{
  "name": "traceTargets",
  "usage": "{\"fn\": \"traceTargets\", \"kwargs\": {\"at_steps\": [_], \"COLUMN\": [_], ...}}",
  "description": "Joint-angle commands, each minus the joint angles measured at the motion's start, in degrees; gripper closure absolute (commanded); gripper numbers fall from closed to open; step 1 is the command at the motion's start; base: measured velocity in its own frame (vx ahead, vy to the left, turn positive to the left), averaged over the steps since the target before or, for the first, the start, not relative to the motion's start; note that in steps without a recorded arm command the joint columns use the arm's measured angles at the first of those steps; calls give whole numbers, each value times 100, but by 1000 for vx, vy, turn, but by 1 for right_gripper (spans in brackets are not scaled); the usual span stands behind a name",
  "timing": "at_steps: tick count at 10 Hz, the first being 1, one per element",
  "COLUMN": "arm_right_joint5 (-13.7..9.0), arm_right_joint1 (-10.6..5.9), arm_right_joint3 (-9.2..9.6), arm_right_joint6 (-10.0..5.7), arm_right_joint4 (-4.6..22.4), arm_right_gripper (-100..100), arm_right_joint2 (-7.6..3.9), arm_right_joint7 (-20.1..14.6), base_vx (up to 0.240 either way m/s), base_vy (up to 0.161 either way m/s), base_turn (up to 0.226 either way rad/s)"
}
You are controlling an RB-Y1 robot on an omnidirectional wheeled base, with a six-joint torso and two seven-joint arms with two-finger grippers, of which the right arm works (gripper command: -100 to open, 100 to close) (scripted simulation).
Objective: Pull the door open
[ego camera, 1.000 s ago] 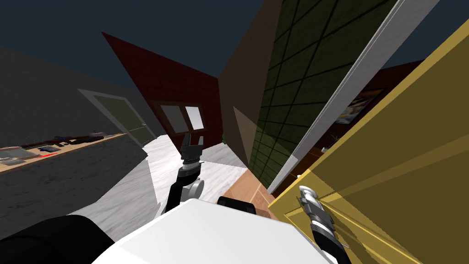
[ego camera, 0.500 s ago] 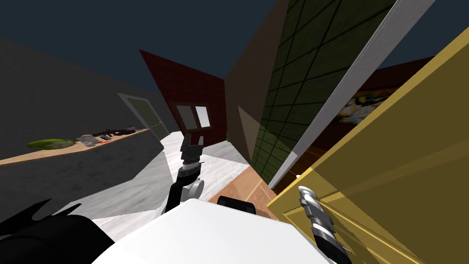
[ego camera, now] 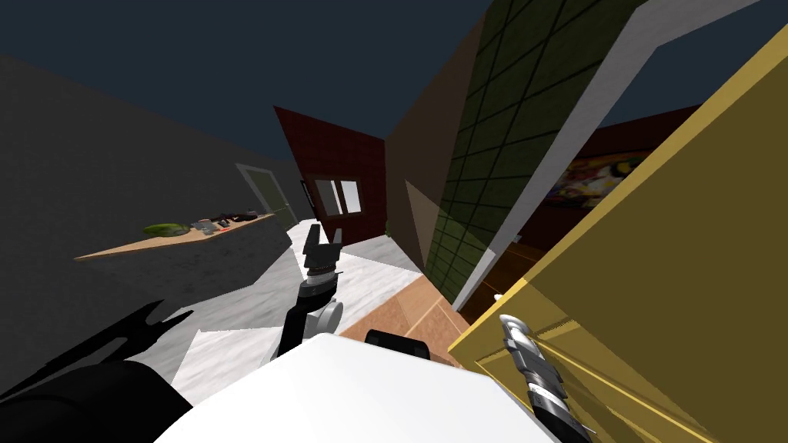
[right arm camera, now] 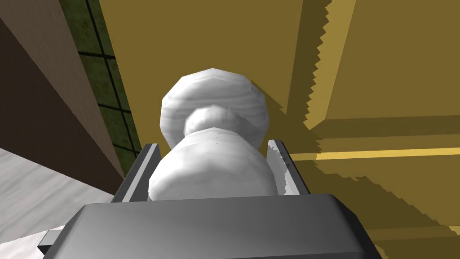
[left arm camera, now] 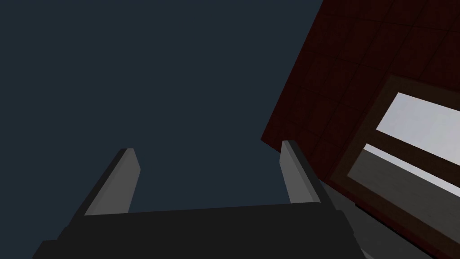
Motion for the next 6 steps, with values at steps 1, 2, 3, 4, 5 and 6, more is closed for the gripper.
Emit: {"fn": "traceTargets", "kwargs": {"at_steps": [1, 2, 3, 4, 5, 6], "arm_right_joint5": [72, 91, 157, 205, 254, 302], "arm_right_joint1": [54, 68, 118, 154, 191, 226], "arm_right_joint3": [105, 135, 232, 303, 375, 445], "arm_right_joint6": [-84, -108, -185, -242, -299, -355], "arm_right_joint4": [-39, -50, -87, -113, -140, -166], "arm_right_gripper": [100, 100, 100, 100, 100, 100], "arm_right_joint2": [-40, -51, -88, -115, -143, -170], "arm_right_joint7": [-67, -86, -148, -193, -239, -284], "base_vx": [-123, -204, -238, -218, -209, -216], "base_vy": [24, -6, -23, 6, 11, -17], "base_turn": [30, 39, 66, 57, 29, 33]}}
